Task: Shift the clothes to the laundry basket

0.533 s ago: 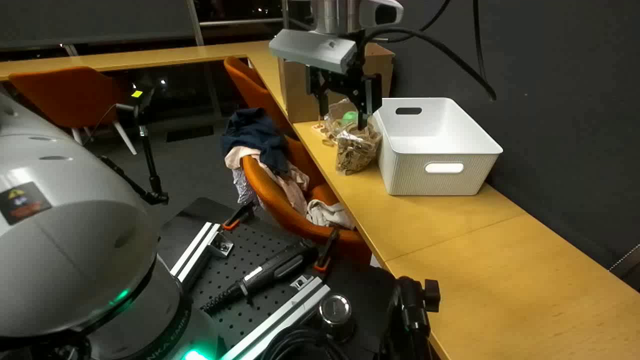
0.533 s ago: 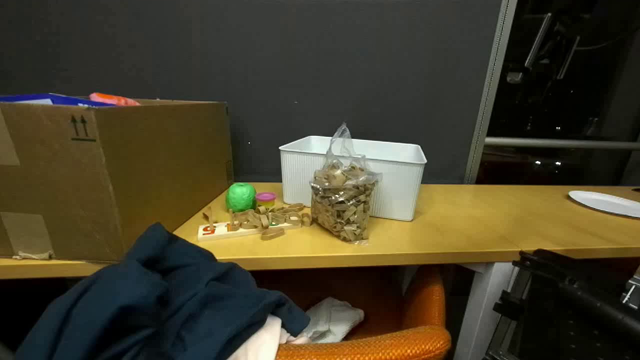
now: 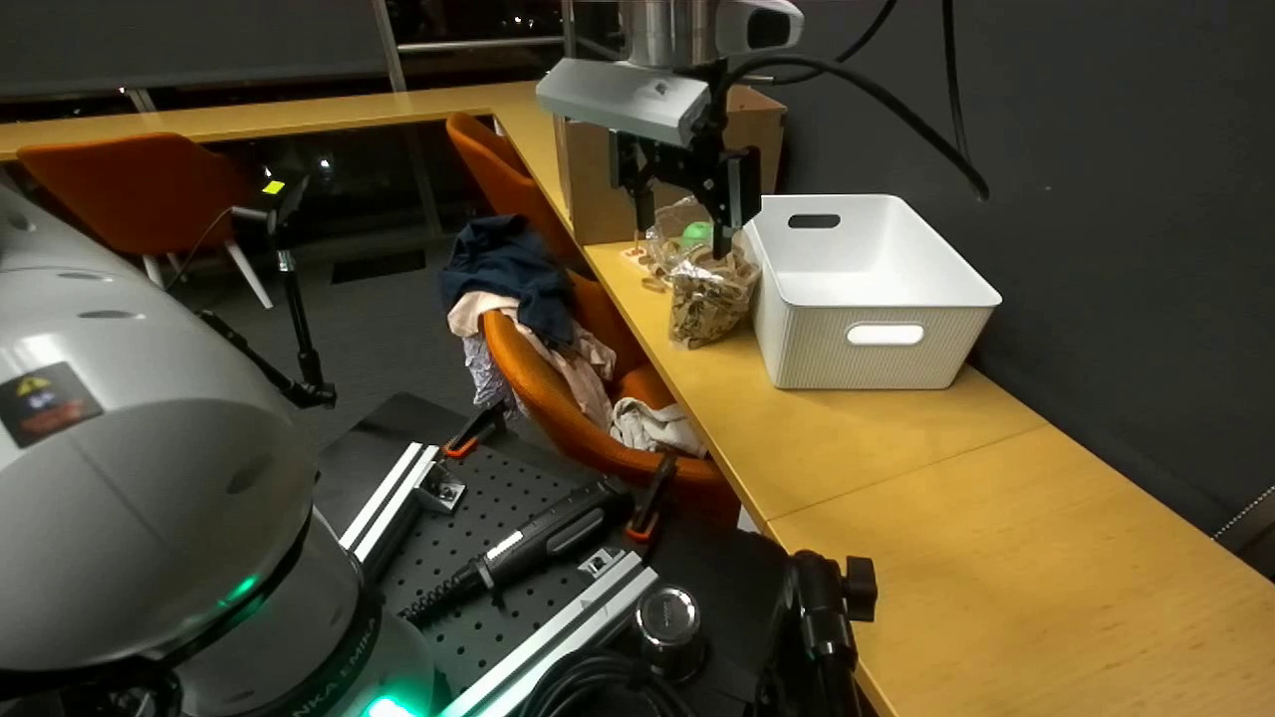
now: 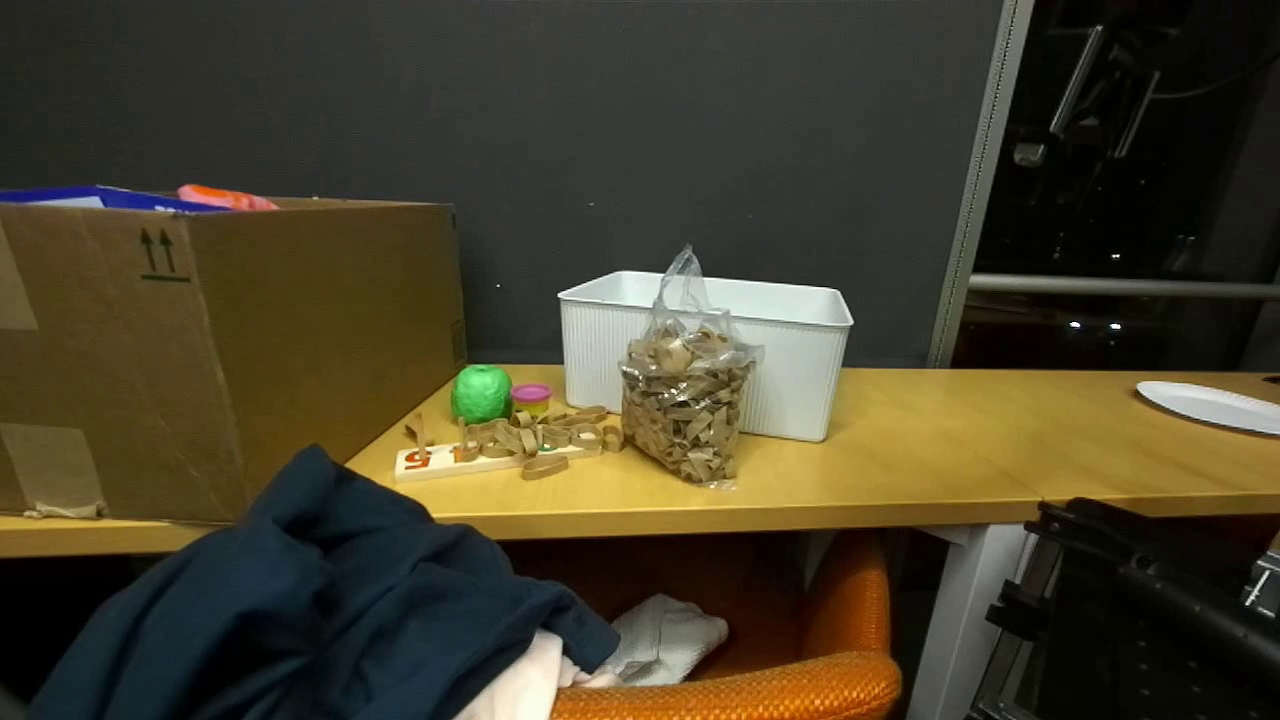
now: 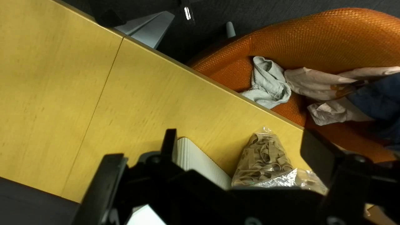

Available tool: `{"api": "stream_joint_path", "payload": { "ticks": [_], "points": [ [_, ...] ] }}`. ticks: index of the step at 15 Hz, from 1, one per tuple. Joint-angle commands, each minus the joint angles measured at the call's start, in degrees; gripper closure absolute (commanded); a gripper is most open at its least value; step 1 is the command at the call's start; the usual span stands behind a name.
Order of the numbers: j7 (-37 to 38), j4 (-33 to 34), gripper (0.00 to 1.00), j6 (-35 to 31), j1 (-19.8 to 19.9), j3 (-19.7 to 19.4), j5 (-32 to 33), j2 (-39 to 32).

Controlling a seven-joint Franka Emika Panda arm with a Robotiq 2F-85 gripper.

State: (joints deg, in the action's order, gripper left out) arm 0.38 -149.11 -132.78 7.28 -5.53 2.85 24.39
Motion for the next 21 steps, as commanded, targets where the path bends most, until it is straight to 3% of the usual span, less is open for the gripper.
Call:
{"api": "stream_joint_path", "payload": {
  "ticks": [1, 5, 10, 15, 21],
  "points": [
    [0.39, 1.48, 0.00, -0.20, -0.45, 0.46, -0.22, -2.21],
    [-0.36, 8.67, 0.00, -2.17, -6.05, 3.67, -2.87, -9.42],
    [0.83, 23.77, 0.00, -2.87, -11.28, 7.82, -7.31, -23.71],
    [0.62, 39.11, 0.00, -5.15, -11.69, 10.07, -19.24, -40.94],
    [-4.00, 55.15, 0.00, 3.09, -10.52, 17.05, -27.73, -57.42]
  ]
}}
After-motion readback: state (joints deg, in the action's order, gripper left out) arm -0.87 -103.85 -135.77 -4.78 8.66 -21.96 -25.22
